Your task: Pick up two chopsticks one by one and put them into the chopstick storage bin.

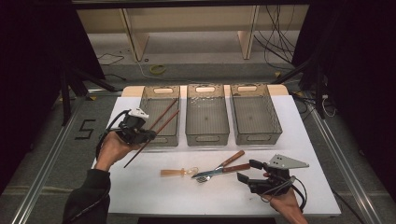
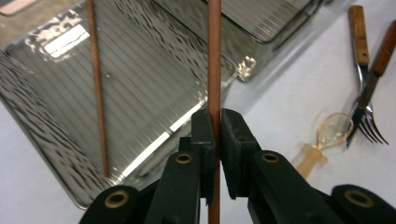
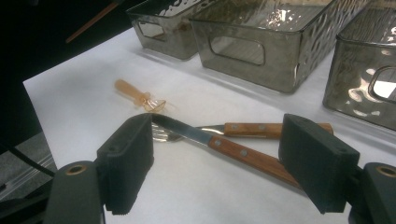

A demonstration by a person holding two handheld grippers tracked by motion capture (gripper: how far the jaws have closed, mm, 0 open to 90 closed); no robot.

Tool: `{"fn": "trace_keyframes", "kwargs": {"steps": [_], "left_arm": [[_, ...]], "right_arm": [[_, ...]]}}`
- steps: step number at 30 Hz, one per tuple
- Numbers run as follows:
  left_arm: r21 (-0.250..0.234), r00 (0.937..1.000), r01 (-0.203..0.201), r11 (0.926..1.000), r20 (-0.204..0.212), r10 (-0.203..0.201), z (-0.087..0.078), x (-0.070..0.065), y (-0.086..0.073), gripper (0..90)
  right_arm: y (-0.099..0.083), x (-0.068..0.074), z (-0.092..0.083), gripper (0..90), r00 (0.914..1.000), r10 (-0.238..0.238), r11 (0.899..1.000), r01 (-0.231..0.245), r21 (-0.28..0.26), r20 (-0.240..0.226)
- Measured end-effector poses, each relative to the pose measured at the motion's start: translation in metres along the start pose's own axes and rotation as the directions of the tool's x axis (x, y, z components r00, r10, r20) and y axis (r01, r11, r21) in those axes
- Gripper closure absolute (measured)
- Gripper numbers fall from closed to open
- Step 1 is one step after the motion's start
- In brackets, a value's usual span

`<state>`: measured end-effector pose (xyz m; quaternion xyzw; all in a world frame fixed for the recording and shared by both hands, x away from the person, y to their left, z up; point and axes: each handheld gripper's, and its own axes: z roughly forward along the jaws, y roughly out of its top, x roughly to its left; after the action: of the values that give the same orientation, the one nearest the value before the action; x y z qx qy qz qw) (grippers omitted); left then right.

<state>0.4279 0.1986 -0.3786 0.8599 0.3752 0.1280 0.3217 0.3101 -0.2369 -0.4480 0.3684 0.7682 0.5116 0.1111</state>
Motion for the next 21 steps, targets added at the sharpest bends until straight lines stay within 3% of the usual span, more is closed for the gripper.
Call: {"fn": "trace_keyframes", "kwargs": {"steps": [7, 9, 21], "left_arm": [[-0.023, 0.9992, 0.039, 0.9990, -0.012, -0.039, 0.002, 0.017, 0.009, 83.8], [-0.026, 0.9994, 0.031, 0.9992, -0.018, -0.031, 0.000, 0.021, 0.012, 83.8], [-0.064, 0.9955, 0.073, 0.9952, -0.056, -0.077, 0.003, 0.045, 0.035, 83.8]], "right_arm": [[0.000, 0.000, 0.000, 27.1, 1.0000, 0.000, 1.000, 0.000, 0.000, -0.001], [0.000, 0.000, 0.000, 27.2, 1.0000, 0.001, 1.000, -0.001, 0.000, 0.000], [0.000, -0.001, 0.000, 27.2, 1.0000, 0.004, 1.000, -0.004, 0.000, 0.000]]}}
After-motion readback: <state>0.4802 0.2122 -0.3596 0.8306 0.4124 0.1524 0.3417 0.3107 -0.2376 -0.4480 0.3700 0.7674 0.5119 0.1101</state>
